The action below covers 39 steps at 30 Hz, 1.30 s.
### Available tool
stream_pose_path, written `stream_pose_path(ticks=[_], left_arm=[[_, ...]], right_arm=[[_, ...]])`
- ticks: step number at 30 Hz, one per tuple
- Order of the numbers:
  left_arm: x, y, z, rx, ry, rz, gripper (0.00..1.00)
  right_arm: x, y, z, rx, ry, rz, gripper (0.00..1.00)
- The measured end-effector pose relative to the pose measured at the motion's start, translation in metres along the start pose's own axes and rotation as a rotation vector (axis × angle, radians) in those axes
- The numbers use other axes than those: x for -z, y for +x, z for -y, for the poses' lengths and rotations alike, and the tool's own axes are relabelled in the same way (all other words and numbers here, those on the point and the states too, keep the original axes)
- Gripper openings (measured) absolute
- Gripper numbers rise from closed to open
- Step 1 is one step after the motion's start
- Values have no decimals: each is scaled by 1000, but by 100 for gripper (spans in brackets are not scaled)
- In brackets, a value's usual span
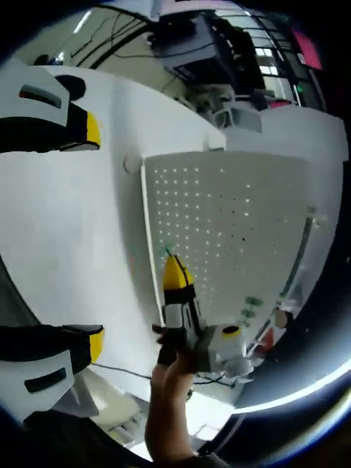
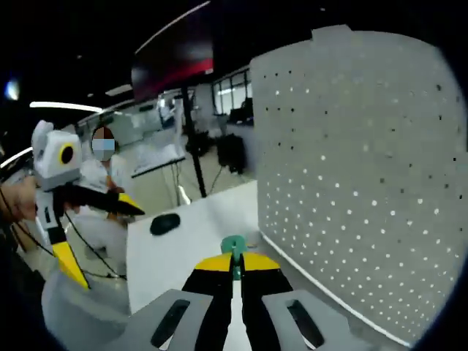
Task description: Insert the hook assembly into the mounting plate slot until the hook locks in place.
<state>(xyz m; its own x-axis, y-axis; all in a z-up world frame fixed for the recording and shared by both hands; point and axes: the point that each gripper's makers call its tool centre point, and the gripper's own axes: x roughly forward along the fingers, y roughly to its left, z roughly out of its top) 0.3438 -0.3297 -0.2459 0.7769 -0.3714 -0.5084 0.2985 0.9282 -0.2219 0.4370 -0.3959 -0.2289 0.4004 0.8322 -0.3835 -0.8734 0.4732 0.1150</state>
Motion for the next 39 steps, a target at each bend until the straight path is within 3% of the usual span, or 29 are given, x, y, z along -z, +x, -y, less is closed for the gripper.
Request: stream_pose_path(ticks=[7,12,15,19,21,30,37,39], left_arm=[[-21,10,21,44,15,41,93],[-33,13,31,68,5,69,84],[-40,14,39,95,-17,89,76],[-39,15,50,148,-43,73,55],[-39,16,56,166,-46,73,51],[-53,15,73,223,-83,132,39],[-59,11,80,275,-84,159,19],[-60,9,83,288,-101,168,18]], right_arm=[[-20,-37,-14,27,214,137,0],[-23,-57,-27,36,283,201,0],[-23,-64,-33,35,327,229,0],[-24,-70,-42,35,383,268,0],[-26,-73,-46,31,412,288,0],[-35,-79,-66,22,424,326,0],[-42,-84,-74,16,443,358,0],[-43,-86,-77,28,407,356,0]])
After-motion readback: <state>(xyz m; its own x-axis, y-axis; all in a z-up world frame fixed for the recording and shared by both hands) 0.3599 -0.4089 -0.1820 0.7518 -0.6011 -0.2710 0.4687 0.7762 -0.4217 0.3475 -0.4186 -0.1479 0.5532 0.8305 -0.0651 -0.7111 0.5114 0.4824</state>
